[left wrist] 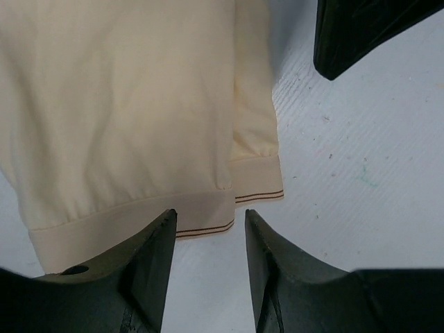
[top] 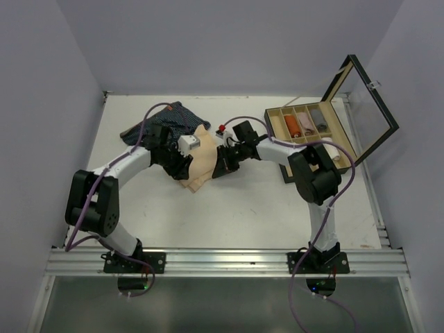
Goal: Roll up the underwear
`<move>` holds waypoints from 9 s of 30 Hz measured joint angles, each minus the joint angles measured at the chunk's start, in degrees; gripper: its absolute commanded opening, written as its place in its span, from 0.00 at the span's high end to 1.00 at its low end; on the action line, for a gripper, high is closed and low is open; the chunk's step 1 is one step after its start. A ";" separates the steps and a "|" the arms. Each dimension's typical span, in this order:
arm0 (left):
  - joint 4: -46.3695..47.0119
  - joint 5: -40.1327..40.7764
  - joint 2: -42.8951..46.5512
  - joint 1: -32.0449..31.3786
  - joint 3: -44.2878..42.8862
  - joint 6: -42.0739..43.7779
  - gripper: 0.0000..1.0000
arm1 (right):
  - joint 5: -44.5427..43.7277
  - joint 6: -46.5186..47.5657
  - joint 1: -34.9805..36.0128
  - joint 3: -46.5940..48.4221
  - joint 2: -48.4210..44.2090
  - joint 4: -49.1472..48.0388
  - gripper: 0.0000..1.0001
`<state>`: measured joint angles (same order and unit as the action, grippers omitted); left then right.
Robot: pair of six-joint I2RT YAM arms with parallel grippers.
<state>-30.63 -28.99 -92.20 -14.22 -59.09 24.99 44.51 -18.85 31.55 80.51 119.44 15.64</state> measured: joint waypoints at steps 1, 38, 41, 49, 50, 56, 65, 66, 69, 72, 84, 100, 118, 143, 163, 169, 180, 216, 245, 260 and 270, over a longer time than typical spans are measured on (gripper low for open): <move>0.42 0.98 0.50 -0.37 0.94 -0.42 0.52 | -0.57 -2.29 0.26 -1.66 -0.44 -1.57 0.93; 4.52 13.84 -2.56 -8.87 4.15 -1.86 0.95 | -13.20 -37.35 6.69 -9.84 1.03 -13.75 1.00; 3.85 13.88 -2.56 -8.87 3.04 -1.97 1.00 | -13.29 -37.55 6.69 -9.81 1.05 -13.92 1.00; 0.20 12.72 -2.12 -8.85 -2.71 -2.01 1.00 | -13.33 -37.51 6.69 -9.81 1.05 -13.88 1.00; -0.42 12.35 -1.90 -8.87 -3.43 -2.01 1.00 | -13.33 -37.51 6.69 -9.81 1.05 -13.88 1.00; -3.30 9.35 -0.35 -8.85 -6.08 -1.90 1.00 | -13.27 -37.51 6.69 -9.46 1.29 -13.79 1.00; -6.38 2.27 -0.74 -9.09 -6.69 -1.99 1.00 | -13.20 -37.57 6.69 -8.83 1.79 -13.84 1.00; -6.36 1.64 -1.14 -9.20 -6.67 -2.01 1.00 | -13.20 -37.57 6.69 -8.81 1.84 -13.90 1.00; -6.16 -0.02 -3.04 -9.33 -6.58 -2.40 1.00 | -13.07 -37.59 6.69 -8.76 1.90 -13.99 1.00; -5.22 -1.22 -5.18 -9.40 -5.60 -3.28 1.00 | -13.07 -37.66 6.69 -8.76 1.90 -13.99 1.00; -1.77 -3.78 -11.50 -9.16 -2.84 -6.43 0.93 | -12.90 -35.10 5.86 -8.76 1.25 -12.46 1.00; -4.68 -7.69 -8.50 -4.92 1.62 4.22 0.73 | -17.09 -13.25 -6.93 -0.22 -8.96 3.58 0.75; -5.11 -7.78 -8.44 -4.92 1.57 5.73 0.73 | -19.78 -9.62 -3.74 6.54 0.59 8.63 0.69; -5.14 -7.87 -8.44 -4.92 1.62 5.79 0.72 | -21.00 -6.54 -3.15 10.73 4.20 11.98 1.00; -5.33 -8.13 -8.41 -4.92 1.68 6.14 0.69 | -19.96 -4.17 -4.39 3.30 -0.98 14.08 1.00; -6.23 -8.09 -8.00 -4.92 1.95 7.26 0.69 | -19.58 -4.17 -4.39 4.39 2.10 13.29 1.00; -11.37 -7.23 -3.34 -4.92 4.61 15.91 0.53 | -17.75 -0.74 -4.39 5.22 1.77 13.99 0.62; 0.00 -24.39 -14.93 17.46 0.57 -8.33 0.64 | -4.07 17.31 0.59 22.51 14.29 19.43 0.74; 14.34 -30.03 -21.00 21.31 0.50 -25.68 0.65 | 4.79 1.31 10.78 4.59 9.66 -5.55 0.67; -4.92 -30.62 -20.83 19.82 -12.61 -5.75 0.62 | 10.10 -17.64 5.86 5.73 3.50 -24.22 0.55; 3.19 -33.64 -15.63 19.82 -2.34 -12.11 0.61 | 8.92 -13.51 -4.37 16.55 10.19 -22.75 0.58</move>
<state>-27.44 -62.63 -107.83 5.61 -61.43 12.88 53.43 -32.36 27.18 97.06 129.62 -7.11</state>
